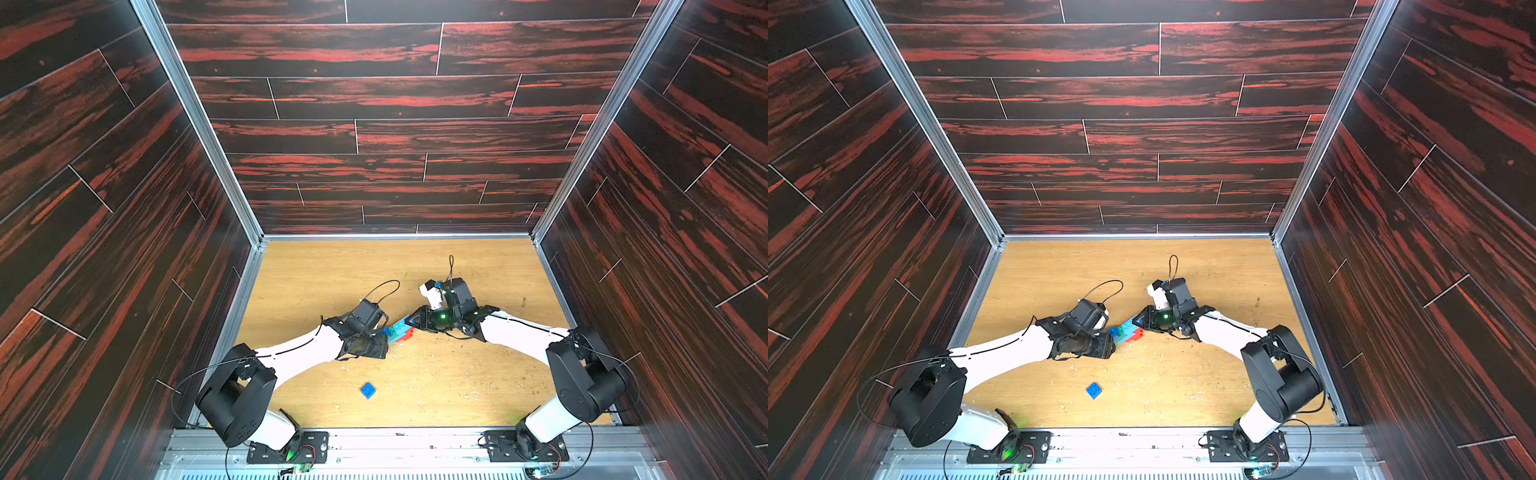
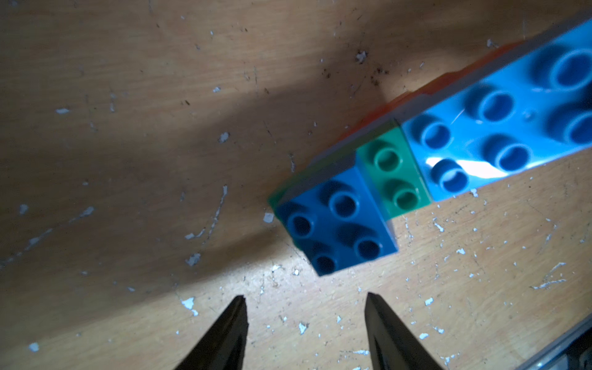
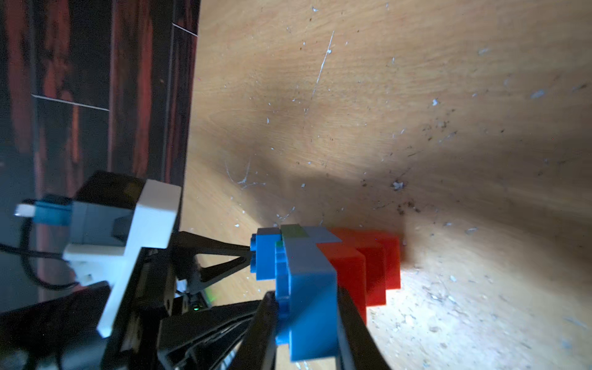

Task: Assemble a heart with lego
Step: Adjust the lego brick at the center of the board, then pick up the lego brick from the center of the board.

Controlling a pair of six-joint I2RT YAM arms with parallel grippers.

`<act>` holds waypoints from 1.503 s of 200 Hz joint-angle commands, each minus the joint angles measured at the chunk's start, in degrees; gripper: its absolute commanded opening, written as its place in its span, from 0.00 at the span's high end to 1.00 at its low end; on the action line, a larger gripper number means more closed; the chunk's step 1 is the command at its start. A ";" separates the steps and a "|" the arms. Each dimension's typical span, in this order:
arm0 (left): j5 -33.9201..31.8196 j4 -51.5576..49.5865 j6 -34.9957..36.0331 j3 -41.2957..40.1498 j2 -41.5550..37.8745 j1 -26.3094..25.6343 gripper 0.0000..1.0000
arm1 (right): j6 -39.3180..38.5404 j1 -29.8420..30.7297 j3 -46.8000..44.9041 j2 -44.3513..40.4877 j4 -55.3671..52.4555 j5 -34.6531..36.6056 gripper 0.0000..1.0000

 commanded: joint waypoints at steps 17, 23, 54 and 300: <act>-5.05 -2.27 -0.58 1.76 -1.20 0.11 0.38 | 12.35 -1.17 -8.27 -0.98 13.40 -2.90 0.79; -5.91 -2.76 -0.55 1.96 -1.11 0.20 0.38 | 13.56 -1.21 -9.01 -0.77 14.83 -3.19 0.79; -7.76 -4.12 0.16 3.77 -0.69 0.26 0.38 | 17.65 -1.65 -13.32 -0.48 20.84 -2.57 0.77; -17.65 -13.56 -5.36 5.22 -17.62 5.42 0.34 | -12.41 16.77 -7.93 -20.50 -18.16 21.95 0.33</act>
